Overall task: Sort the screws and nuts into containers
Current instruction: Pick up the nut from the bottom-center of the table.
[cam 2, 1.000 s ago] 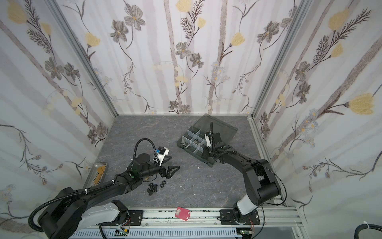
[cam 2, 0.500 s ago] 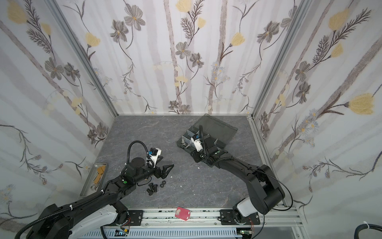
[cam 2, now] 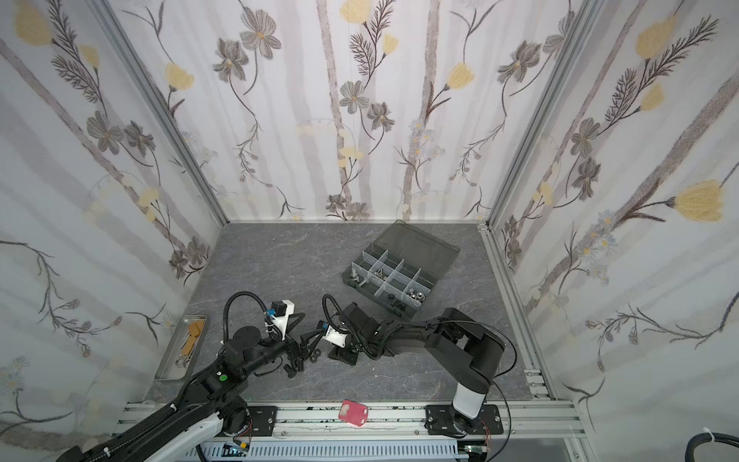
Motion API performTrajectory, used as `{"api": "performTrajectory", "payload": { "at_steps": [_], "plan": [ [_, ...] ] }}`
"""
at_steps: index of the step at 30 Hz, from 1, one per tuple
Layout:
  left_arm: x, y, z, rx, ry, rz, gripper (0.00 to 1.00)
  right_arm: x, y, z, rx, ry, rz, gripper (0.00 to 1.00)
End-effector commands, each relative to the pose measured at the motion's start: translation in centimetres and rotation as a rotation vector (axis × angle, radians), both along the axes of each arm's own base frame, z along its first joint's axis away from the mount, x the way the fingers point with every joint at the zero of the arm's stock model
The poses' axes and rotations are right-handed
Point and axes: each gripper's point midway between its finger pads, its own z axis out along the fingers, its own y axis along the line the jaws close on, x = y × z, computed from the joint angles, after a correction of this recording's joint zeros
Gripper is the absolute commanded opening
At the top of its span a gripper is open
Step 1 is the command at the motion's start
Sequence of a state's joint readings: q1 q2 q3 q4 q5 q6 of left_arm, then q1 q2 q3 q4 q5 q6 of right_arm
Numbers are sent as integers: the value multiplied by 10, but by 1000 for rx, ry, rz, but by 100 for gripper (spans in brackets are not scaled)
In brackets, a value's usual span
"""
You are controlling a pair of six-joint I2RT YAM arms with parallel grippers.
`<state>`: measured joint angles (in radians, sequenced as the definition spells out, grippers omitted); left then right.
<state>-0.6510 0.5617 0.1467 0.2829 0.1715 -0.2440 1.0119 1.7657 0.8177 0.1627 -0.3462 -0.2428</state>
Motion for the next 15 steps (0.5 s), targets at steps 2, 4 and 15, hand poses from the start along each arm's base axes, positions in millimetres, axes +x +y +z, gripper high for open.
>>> {"api": "performTrajectory", "payload": {
  "at_steps": [2, 4, 15],
  "plan": [
    [6, 17, -1, -31, -20, 107, 100, 1, 26, 5, 66, -91, 113, 49],
    [7, 19, 1, -34, -29, 117, 100, 1, 31, 2, 64, -102, 129, 51],
    [9, 19, -3, -22, -25, 120, 100, -2, 42, -20, 1, -103, 206, 44]
  ]
}}
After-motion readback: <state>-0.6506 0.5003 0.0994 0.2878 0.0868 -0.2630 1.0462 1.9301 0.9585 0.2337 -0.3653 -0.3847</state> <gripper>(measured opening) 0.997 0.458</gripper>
